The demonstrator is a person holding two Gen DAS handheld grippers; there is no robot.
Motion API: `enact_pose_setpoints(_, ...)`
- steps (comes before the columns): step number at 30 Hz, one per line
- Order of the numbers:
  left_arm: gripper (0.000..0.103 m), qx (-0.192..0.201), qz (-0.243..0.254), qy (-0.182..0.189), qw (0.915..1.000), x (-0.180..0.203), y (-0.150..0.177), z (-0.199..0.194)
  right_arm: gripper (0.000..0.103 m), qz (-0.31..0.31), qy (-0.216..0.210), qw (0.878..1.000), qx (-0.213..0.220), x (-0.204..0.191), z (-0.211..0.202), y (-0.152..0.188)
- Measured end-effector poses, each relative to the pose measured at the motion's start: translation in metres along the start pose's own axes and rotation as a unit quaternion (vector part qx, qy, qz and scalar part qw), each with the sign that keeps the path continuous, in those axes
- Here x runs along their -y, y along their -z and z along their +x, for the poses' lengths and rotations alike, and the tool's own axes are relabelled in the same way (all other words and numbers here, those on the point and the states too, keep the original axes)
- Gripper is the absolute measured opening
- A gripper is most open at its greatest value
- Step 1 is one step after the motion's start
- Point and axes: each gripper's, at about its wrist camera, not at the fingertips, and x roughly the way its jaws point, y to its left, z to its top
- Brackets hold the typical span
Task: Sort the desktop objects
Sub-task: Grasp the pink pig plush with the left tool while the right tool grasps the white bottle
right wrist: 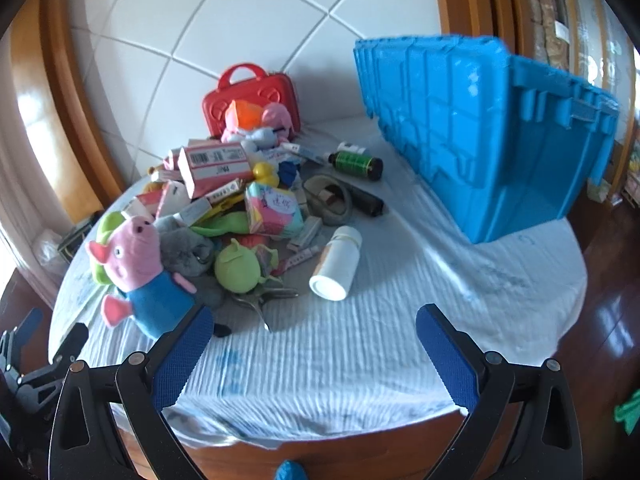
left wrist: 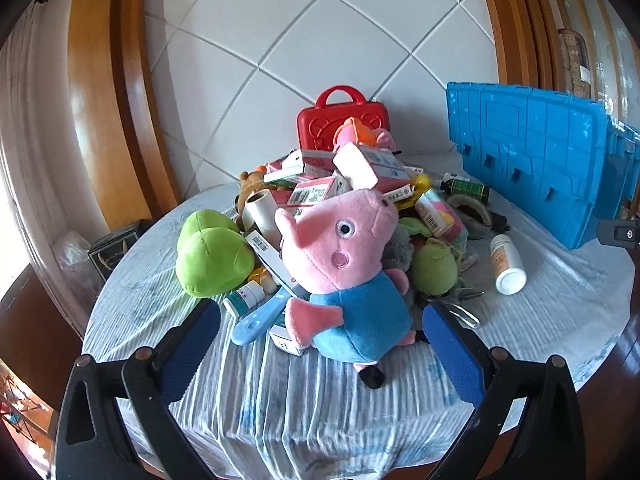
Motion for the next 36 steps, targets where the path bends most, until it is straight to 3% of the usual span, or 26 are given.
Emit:
enact_pose_setpoints(3,0.103,-0.017,-0.02,0.026,0.9993,-0.014,-0.006,0.038,0.103,0.009,0.015,1.0,-0.02,-0.008,0.036,-0.006)
enact_pose_setpoints(7,0.103,-0.041,-0.004,0.044,0.9982,-0.003,-0.012,0.079,0.103,0.024,0.038,0.998,-0.047,-0.006,0.076,-0.008)
enact_pose_setpoints(11,0.103,-0.049,0.011,0.056,0.9971,0.015,-0.009,0.106,0.103,0.041,0.051,0.995,-0.072,0.005,0.118,-0.015)
enact_pose_setpoints(18,0.103,-0.084,-0.01,0.074,0.9937,0.022,-0.002,0.146,0.102,0.029,0.082,0.988,-0.129,0.02,0.197,-0.031)
enact_pose_setpoints(21,0.103,-0.093,-0.018,0.065,0.9934,0.025,-0.002,0.16,0.091,0.021,0.076,0.984,-0.162,0.022,0.223,-0.032)
enact_pose_setpoints(23,0.103,-0.105,-0.023,0.064,0.9922,0.029,0.0,0.169,0.087,0.012,0.074,0.981,-0.178,0.021,0.234,-0.028)
enact_pose_setpoints(26,0.102,-0.092,-0.005,0.052,0.9943,0.037,0.0,0.166,0.065,0.004,0.079,0.982,-0.174,0.021,0.239,-0.024)
enact_pose_setpoints(27,0.098,-0.091,0.006,0.056,0.9943,0.039,0.001,0.165,0.057,-0.003,0.081,0.982,-0.171,0.021,0.239,-0.024)
enact_pose_setpoints(28,0.084,-0.092,0.016,0.072,0.993,0.041,0.001,0.163,0.053,-0.016,0.083,0.982,-0.17,0.019,0.238,-0.024)
enact_pose_setpoints(32,0.072,-0.094,0.038,0.077,0.9919,0.044,0.003,0.148,0.052,-0.025,0.058,0.983,-0.173,0.024,0.231,-0.023)
enact_pose_setpoints(36,0.069,-0.087,0.041,0.067,0.9931,0.032,0.006,0.129,0.052,-0.009,0.048,0.986,-0.158,0.03,0.21,-0.021)
